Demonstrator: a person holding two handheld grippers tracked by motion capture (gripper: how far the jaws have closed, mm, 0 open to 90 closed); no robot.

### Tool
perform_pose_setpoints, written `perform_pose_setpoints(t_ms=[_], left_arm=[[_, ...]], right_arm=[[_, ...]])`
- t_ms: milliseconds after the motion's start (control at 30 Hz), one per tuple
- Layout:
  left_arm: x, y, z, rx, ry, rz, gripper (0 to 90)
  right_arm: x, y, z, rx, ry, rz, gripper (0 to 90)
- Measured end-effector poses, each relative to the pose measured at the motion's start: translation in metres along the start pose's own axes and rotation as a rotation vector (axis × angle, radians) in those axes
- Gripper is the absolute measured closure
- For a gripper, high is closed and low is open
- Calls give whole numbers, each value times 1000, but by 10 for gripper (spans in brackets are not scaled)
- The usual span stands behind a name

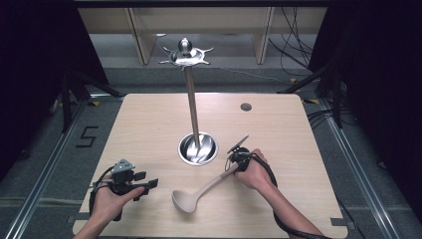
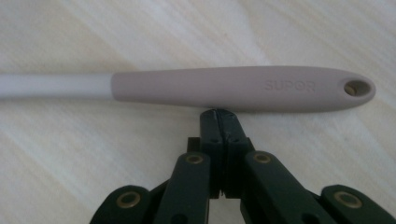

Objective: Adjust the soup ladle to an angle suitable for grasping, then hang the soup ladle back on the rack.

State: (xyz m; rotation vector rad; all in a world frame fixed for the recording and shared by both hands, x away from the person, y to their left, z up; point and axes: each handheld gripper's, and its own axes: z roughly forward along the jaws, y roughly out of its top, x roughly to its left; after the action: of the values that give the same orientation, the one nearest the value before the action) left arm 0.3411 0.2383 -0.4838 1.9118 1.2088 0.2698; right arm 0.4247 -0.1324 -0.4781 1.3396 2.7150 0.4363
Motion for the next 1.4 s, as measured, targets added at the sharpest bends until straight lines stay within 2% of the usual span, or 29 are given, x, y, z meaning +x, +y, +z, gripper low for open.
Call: perform_pose_setpoints(t_ms=[33, 133, 167, 233, 267, 300, 333, 367, 400, 533, 600, 633, 667, 733, 833, 867, 900, 933, 967, 1000, 1033, 1100, 1133, 1167, 1200, 1300, 1333, 1367, 1400], left_arm=[[1, 0, -1, 6, 7, 11, 373], [2, 0, -1, 11, 7, 5, 373], [2, 0, -1, 11, 7, 5, 372], [2, 0, -1, 6, 4, 0, 372], [2, 0, 0, 4, -1, -6, 372], [1, 0, 0, -5, -3, -12, 373], [2, 1, 0, -5, -5, -11, 373], [3, 1, 0, 5, -3, -2, 372], [3, 1, 1, 8, -1, 0, 373], [3, 3, 2, 6, -3, 4, 372], [2, 3, 4, -6, -4, -12, 372], [3, 3, 4, 6, 2, -10, 372], [3, 3, 4, 6, 2, -10, 372], [3, 2, 4, 4, 6, -11, 373], [3, 0, 4, 12, 16, -6, 372], [3, 0, 4, 12, 16, -6, 372], [3, 0, 3, 17, 12, -8, 372], [3, -1, 2, 14, 13, -7, 372], [3, -2, 1, 14, 13, -7, 372], [4, -3, 0, 16, 19, -6, 372], [3, -3, -1, 3, 12, -15, 373], [4, -2, -3, 3, 20, -10, 373], [4, -2, -3, -15, 19, -17, 373], [5, -2, -2, -5, 25, -22, 373], [4, -2, -2, -8, 19, -22, 373], [4, -2, -1, 18, 16, -23, 373], [3, -2, -1, 7, 21, -22, 373], [2, -1, 0, 8, 20, -21, 372], [2, -1, 0, 16, 19, -8, 372]], right_arm=[[0, 0, 0, 0, 0, 0, 896], [-2, 8, 4, -20, 0, 11, 841], [0, 9, 4, -22, 1, 41, 819], [-4, 11, 5, -28, 12, 19, 788], [-2, 11, 4, -15, -3, 72, 755], [-4, 11, 4, -11, -16, 85, 721], [-5, 11, 3, -32, 7, 83, 685], [-3, 10, 1, -18, -4, 149, 634], [-4, 7, -2, -4, 1, 185, 569], [-5, 2, -8, -11, 13, 208, 490], [-4, 0, -12, -25, 34, 223, 441], [-3, 0, -15, -41, 36, 259, 375], [-2, 0, -17, -39, 36, 286, 354], [-4, 0, -16, -59, 29, 268, 339], [-5, 0, -17, -89, 7, 334, 312], [-5, 0, -17, -89, 7, 334, 312], [-5, -2, -16, -94, 21, 360, 310], [-5, -2, -16, -94, 21, 360, 310], [-4, -3, -17, -94, 55, 390, 310], [-5, -4, -15, -114, 46, 371, 310], [-3, -4, -15, -78, 38, 418, 310], [-4, -3, -13, -66, 30, 427, 310], [-4, -3, -13, -79, 53, 422, 309], [-5, -2, -11, -90, 47, 408, 306], [-4, 0, -9, -72, 32, 457, 306], [-3, 2, -6, -80, 53, 464, 302], [-3, 2, -5, -105, 65, 425, 302], [-2, 4, -5, -115, 73, 444, 302], [1, 6, -9, -83, 79, 492, 300]])
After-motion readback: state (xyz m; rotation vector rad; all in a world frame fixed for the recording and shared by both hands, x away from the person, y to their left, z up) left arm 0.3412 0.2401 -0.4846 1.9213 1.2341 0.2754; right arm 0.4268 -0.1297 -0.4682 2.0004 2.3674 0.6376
